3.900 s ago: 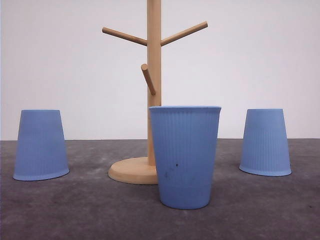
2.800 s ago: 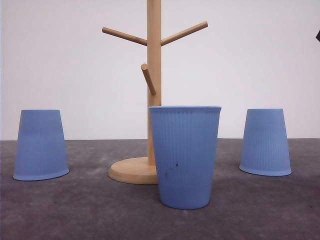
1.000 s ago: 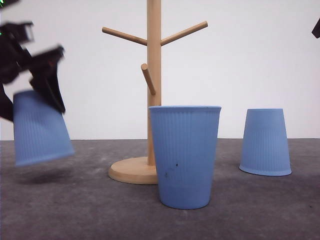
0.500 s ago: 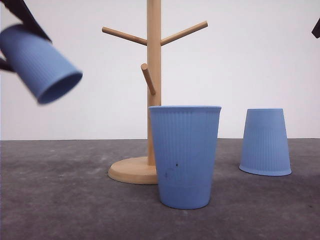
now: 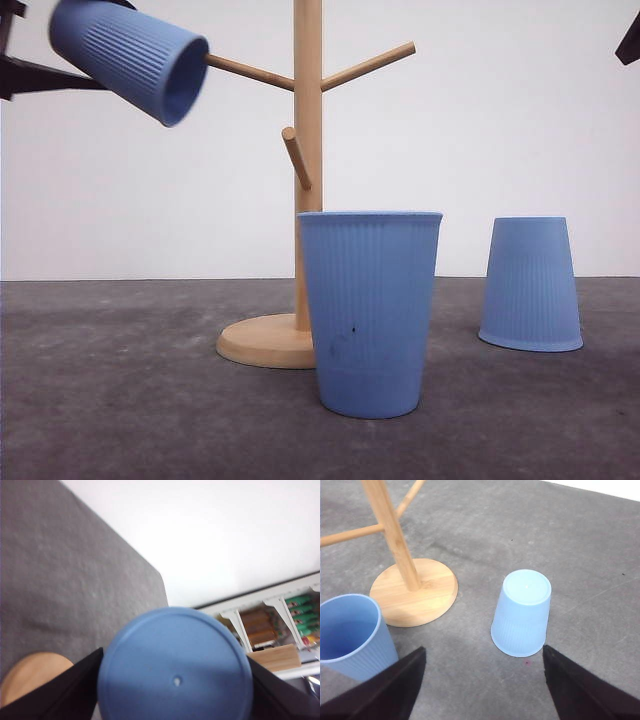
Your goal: Place three cups
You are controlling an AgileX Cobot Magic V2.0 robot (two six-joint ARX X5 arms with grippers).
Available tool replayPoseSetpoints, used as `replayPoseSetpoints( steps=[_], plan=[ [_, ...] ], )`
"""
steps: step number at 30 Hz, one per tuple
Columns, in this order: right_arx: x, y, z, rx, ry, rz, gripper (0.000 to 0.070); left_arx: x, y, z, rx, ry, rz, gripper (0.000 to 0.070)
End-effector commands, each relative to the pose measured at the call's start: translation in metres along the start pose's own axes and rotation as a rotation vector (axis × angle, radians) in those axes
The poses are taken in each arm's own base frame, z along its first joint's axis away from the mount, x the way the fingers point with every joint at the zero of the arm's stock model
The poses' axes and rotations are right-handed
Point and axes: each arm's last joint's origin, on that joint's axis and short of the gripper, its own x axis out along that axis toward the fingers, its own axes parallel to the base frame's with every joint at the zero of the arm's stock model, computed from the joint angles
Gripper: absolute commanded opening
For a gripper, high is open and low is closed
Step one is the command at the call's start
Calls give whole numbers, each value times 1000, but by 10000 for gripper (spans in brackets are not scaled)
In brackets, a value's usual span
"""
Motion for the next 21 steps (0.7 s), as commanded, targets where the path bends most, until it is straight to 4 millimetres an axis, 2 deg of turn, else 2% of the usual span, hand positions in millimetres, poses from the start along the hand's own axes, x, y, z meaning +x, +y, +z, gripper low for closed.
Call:
replayPoseSetpoints(
  steps=[1,13,18,19,21],
  plan=[
    [-2,1,6,-8,-26,-1,475,5,-6,6,22,11,-41,423],
    [-2,1,6,-8,-26,-1,475,47,0,-15,38,112,-57,424],
    [-2,1,6,-8,-26,-1,475,59,2,-23,48,139,-48,439],
    [-2,1,6,-8,-26,-1,474,60,2,-24,48,142,-46,450],
    [-2,1,6,-8,-26,-1,475,61,2,-24,48,143,-46,520]
  ],
)
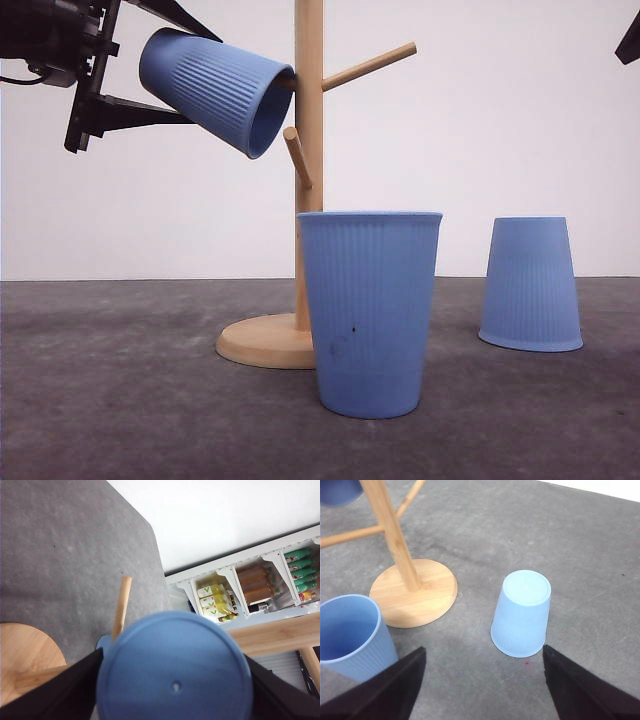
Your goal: Place three cups
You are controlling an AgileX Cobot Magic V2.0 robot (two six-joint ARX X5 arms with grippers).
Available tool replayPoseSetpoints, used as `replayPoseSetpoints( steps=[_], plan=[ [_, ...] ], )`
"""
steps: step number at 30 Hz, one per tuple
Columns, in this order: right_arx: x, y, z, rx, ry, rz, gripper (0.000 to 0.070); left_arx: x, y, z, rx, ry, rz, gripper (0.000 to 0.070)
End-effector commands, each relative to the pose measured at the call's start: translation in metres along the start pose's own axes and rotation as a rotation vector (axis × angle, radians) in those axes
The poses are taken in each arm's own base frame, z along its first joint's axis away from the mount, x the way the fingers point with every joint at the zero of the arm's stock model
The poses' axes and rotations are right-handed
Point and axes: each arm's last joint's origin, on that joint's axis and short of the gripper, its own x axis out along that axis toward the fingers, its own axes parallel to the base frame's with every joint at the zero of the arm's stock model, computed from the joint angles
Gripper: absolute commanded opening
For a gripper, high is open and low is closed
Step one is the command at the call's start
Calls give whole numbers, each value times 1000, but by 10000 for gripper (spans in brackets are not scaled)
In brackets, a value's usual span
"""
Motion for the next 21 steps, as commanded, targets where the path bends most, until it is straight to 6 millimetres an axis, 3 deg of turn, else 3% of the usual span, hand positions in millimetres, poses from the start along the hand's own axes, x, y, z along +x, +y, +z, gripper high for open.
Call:
replayPoseSetpoints(
  steps=[1,3,13,21],
  plan=[
    [-2,1,6,-8,-25,-1,475,3,-3,4,40,-5,-10,561],
    [-2,1,6,-8,-25,-1,475,3,-3,4,46,-2,-13,602],
    [-2,1,6,-8,-25,-1,474,-3,-2,-1,29,96,-23,598],
    [-2,1,6,-7,-25,-1,475,-29,-13,-25,133,155,143,563]
  ],
)
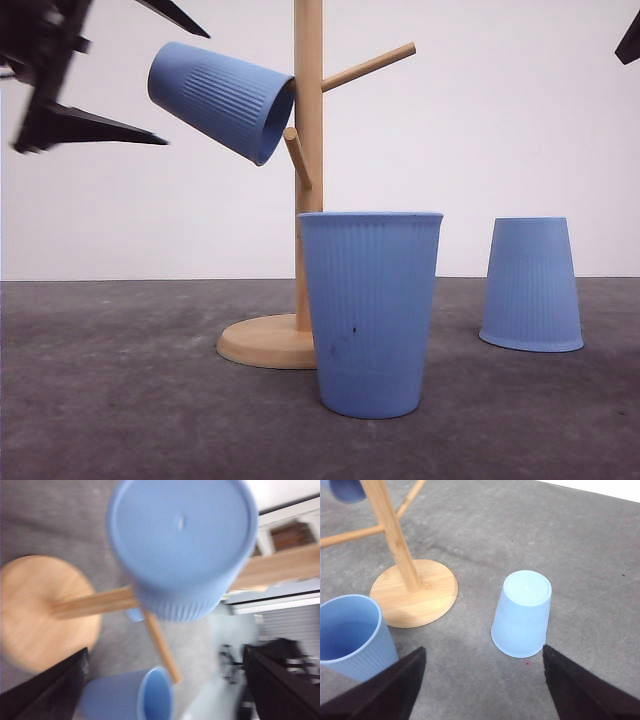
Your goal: Place three cups
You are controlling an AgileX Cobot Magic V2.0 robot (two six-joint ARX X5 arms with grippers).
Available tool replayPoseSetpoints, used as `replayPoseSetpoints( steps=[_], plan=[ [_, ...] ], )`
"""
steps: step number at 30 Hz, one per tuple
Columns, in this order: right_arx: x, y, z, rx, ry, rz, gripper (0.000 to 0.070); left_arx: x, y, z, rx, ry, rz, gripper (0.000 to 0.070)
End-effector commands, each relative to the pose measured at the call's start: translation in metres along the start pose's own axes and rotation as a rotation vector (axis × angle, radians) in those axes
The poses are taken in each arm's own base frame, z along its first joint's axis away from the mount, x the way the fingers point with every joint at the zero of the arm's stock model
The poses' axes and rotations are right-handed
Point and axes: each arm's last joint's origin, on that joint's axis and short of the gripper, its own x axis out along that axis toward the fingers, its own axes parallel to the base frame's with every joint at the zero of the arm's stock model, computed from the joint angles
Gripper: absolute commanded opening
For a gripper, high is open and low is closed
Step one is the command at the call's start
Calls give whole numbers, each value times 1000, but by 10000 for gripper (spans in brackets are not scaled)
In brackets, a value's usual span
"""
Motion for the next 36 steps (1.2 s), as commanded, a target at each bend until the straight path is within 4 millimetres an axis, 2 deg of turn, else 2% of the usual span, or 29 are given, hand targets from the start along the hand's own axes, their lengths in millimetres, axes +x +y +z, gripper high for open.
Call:
replayPoseSetpoints(
  steps=[1,4,9,16,19,22,30,36],
  plan=[
    [-2,1,6,-7,-24,-1,475,-6,-6,-3,141,-9,48,542],
    [-2,1,6,-2,-24,-1,475,-21,-14,-14,224,-39,135,509],
    [0,0,5,91,-12,-2,483,-42,-25,-33,338,-99,214,509],
    [23,-6,5,262,82,-24,517,-60,-10,-70,354,-196,317,509],
    [41,-10,5,294,127,-30,554,-63,-3,-82,320,-206,324,509],
    [65,-17,6,317,158,-38,554,-66,-2,-87,316,-207,323,509],
    [130,-41,-2,350,189,-74,571,-68,-5,-89,323,-221,315,509],
    [167,-55,-9,322,137,-81,577,-68,-5,-89,311,-223,314,509]
  ],
)
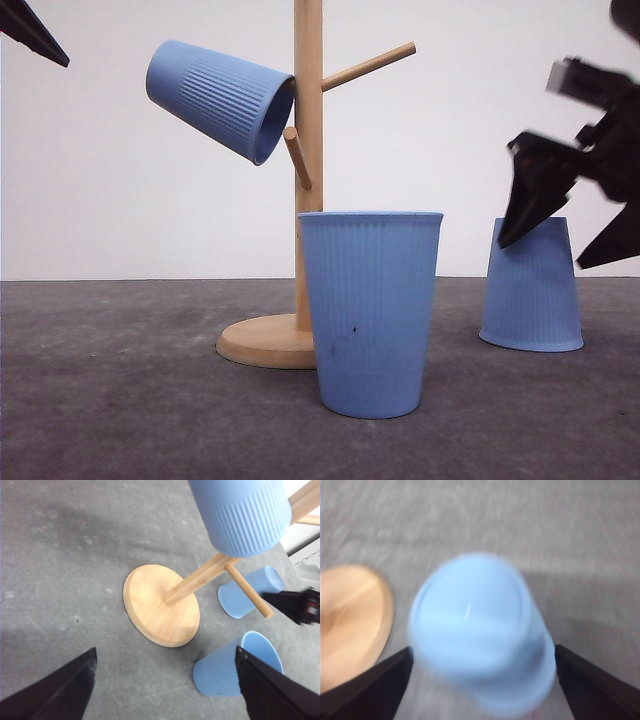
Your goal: Place three cups
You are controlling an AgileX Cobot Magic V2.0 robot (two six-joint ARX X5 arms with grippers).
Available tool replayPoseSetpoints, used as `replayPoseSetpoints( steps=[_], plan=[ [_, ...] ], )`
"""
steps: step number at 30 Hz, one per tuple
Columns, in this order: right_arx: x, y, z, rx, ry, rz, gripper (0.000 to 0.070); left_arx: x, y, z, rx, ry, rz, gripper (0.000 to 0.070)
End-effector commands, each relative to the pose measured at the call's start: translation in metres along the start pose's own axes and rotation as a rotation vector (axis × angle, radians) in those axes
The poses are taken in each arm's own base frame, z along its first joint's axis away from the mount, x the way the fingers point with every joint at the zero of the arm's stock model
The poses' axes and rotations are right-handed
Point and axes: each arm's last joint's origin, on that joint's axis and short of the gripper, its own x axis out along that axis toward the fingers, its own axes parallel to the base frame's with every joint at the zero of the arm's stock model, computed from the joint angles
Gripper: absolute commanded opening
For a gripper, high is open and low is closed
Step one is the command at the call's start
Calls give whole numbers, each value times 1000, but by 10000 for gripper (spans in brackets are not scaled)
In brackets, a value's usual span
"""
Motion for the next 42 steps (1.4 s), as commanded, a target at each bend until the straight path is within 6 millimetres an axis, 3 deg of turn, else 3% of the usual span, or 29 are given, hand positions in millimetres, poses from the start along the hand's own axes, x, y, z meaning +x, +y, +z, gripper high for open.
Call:
replayPoseSetpoints(
  steps=[1,6,8,11,16,22,31,35,39,42],
  plan=[
    [10,-1,6,-20,-39,5,577,0,-1,2,-4,-10,-3,509],
    [34,-8,2,-43,-59,-12,569,0,-1,2,-9,-9,-1,509],
    [39,-9,0,-54,-53,-17,511,0,-1,2,-9,-11,2,509],
    [41,-10,-1,-57,-52,-15,400,0,-1,3,-10,-18,20,509],
    [30,-5,3,-56,-46,47,392,0,0,3,-9,-25,37,509],
    [-4,5,7,-45,-8,97,392,0,0,3,-6,-25,37,509],
    [-87,9,7,-1,-38,183,392,0,0,3,4,-25,37,510],
    [-121,5,9,1,-137,294,392,0,0,3,10,-25,37,510],
    [-137,-3,16,44,-227,376,392,0,0,3,10,-25,37,510],
    [-136,-10,25,126,-263,414,392,0,0,3,10,-25,37,510]
  ],
)
